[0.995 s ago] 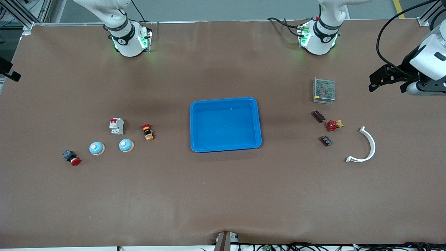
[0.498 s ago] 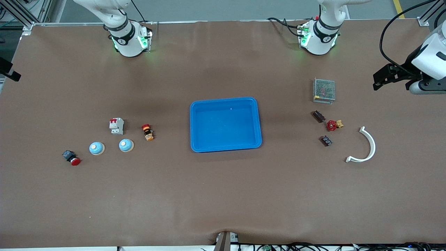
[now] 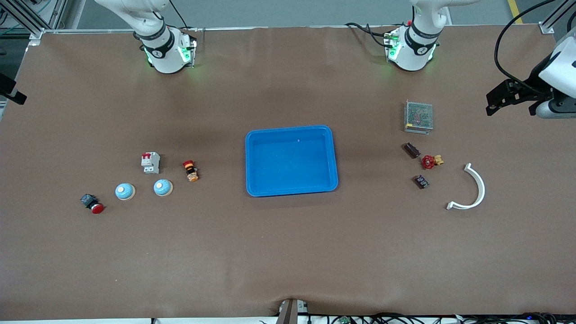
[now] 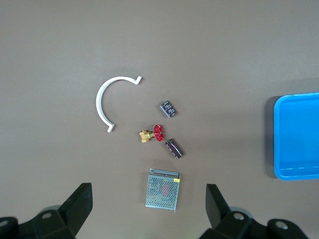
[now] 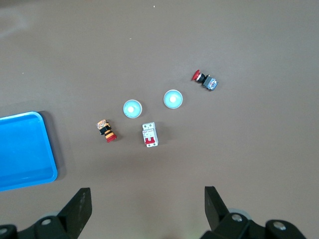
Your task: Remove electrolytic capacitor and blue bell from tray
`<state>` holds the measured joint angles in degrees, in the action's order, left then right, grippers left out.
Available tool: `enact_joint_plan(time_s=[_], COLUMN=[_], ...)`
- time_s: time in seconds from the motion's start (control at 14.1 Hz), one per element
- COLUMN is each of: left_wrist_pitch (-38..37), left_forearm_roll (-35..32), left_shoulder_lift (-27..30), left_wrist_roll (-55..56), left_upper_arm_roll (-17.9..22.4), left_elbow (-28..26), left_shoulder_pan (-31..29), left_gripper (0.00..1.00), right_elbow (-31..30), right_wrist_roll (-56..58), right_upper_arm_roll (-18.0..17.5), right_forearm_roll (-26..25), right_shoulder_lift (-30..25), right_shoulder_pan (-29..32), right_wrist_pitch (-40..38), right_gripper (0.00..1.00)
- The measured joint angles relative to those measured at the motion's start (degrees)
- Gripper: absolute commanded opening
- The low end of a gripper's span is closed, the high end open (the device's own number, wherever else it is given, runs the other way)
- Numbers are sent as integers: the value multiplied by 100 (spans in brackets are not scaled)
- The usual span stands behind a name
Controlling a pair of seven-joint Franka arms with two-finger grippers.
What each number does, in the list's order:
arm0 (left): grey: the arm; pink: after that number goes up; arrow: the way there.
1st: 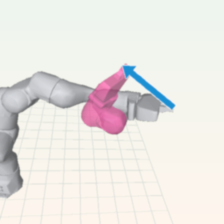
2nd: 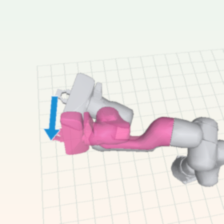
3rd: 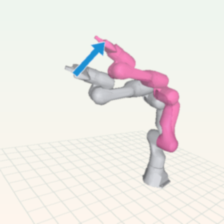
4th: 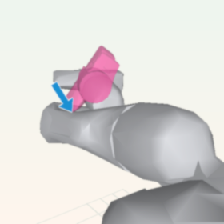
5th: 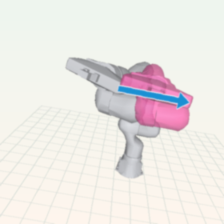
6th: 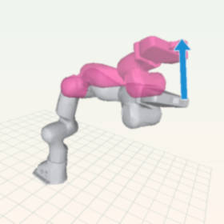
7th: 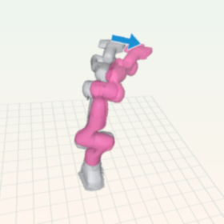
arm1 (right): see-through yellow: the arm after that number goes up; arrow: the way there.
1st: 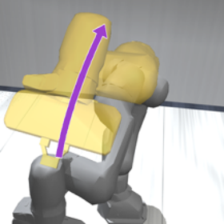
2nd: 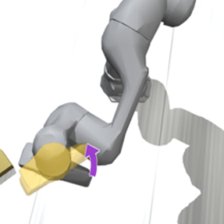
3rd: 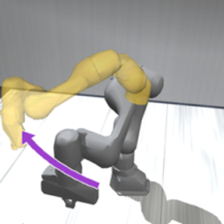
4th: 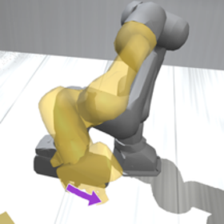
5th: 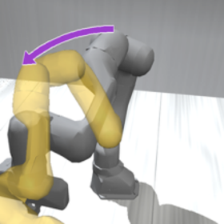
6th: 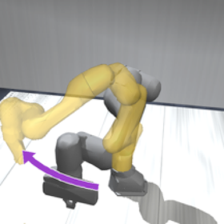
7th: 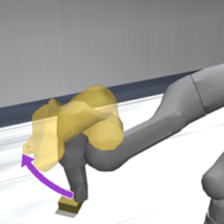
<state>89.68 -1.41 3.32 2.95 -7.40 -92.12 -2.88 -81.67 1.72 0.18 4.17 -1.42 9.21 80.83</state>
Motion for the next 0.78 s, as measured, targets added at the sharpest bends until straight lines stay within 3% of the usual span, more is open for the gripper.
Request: enact_joint_plan(time_s=[0.78], left_wrist_pitch=[-73], left_forearm_roll=[18], left_shoulder_lift=[0], left_wrist_roll=[0], left_upper_arm_roll=[-12], left_elbow=[12], left_shoulder_pan=[10], left_gripper=[100], right_elbow=[-96], right_wrist_roll=[27], right_upper_arm_roll=[1], right_forearm_roll=[0], right_shoulder_lift=[-30], right_shoulder_pan=[5], right_wrist_pitch=[86], right_gripper=[100])
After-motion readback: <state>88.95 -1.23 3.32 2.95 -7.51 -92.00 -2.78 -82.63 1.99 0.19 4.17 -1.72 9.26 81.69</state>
